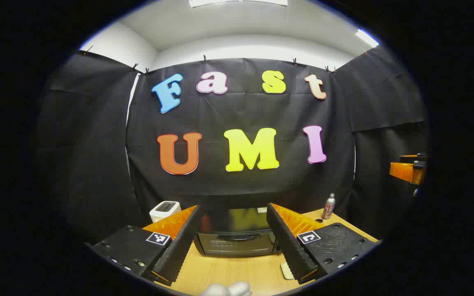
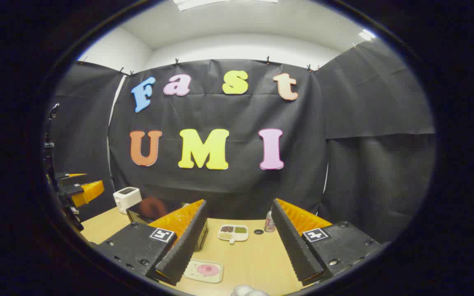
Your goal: Open the electric oven with the left hand, put the food in, and close the electric oven.
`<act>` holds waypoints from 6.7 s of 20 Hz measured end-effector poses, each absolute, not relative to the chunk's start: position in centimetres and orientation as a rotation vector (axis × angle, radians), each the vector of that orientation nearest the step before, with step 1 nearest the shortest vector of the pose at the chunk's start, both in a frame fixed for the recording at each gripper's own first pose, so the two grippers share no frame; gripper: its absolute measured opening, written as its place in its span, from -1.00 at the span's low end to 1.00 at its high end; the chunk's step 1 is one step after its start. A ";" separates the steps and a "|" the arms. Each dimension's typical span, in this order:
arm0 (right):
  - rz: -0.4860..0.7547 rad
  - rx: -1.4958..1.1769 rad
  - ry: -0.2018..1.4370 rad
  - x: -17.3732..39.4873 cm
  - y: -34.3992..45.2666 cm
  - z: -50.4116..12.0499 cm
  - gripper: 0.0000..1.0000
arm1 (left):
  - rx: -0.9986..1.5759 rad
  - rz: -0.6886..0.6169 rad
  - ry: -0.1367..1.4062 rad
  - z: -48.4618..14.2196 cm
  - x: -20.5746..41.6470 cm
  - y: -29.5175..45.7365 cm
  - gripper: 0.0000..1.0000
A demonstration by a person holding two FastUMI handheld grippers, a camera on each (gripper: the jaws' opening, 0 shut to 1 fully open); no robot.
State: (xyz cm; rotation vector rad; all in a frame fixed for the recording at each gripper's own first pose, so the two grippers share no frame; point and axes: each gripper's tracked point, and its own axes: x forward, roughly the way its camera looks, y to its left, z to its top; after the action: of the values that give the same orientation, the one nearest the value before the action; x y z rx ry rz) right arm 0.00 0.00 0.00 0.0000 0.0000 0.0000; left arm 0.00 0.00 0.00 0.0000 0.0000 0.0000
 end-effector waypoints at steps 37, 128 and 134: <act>-0.135 -0.083 0.096 -2.4 -2.3 -1.4 0.94 | -0.018 -0.035 0.292 -21.0 17.0 -2.3 0.94; 0.287 0.214 1.115 12.0 6.2 -43.3 -0.40 | -0.067 0.180 0.292 -10.9 -3.9 -2.7 0.92; 0.226 0.187 1.280 12.2 5.7 -43.6 -0.72 | -0.078 0.210 0.283 -10.6 -4.2 -2.1 0.92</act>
State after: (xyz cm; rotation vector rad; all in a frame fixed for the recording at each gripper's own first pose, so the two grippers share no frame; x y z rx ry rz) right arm 12.21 5.66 -43.62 0.1867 1.2795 0.2255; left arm -4.23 -2.08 -10.57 -0.0777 0.2832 0.2101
